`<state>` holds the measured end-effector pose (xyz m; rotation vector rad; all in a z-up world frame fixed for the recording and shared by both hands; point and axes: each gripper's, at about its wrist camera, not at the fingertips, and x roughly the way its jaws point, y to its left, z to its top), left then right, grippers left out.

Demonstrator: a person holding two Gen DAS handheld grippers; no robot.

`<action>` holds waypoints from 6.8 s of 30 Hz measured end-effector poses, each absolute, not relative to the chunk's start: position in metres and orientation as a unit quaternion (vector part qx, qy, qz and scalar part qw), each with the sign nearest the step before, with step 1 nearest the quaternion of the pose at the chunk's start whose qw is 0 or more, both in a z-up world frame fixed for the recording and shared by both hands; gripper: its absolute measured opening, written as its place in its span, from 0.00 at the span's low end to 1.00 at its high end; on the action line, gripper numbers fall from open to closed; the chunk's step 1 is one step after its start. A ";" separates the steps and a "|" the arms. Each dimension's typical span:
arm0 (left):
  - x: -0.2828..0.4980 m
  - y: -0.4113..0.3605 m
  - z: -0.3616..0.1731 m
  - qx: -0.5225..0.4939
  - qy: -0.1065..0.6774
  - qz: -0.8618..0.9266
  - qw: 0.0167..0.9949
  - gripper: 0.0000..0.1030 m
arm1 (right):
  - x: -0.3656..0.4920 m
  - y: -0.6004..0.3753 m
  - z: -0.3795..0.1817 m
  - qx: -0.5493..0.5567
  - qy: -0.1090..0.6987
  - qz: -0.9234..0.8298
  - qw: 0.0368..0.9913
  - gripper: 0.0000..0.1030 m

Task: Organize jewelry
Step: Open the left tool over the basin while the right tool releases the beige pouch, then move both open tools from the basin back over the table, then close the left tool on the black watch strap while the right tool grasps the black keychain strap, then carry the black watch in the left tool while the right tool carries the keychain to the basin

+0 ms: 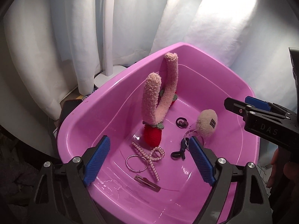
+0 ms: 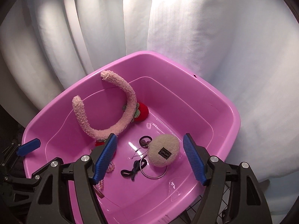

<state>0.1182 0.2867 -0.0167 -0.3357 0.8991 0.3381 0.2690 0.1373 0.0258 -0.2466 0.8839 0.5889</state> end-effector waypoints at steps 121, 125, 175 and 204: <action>0.164 0.024 -0.193 -0.107 0.488 0.138 0.855 0.92 | 0.246 -0.184 -0.180 -0.007 0.484 0.183 0.856 0.68; 0.169 0.027 -0.196 -0.111 0.482 0.136 0.858 0.94 | 0.244 -0.171 -0.182 -0.042 0.474 0.174 0.862 0.68; 0.143 0.023 -0.170 -0.140 0.464 0.070 0.872 0.13 | 0.215 -0.166 -0.178 -0.041 0.455 0.209 0.865 0.29; 0.095 0.013 -0.116 -0.137 0.422 0.073 0.893 0.13 | 0.176 -0.208 -0.134 -0.014 0.424 0.220 0.878 0.19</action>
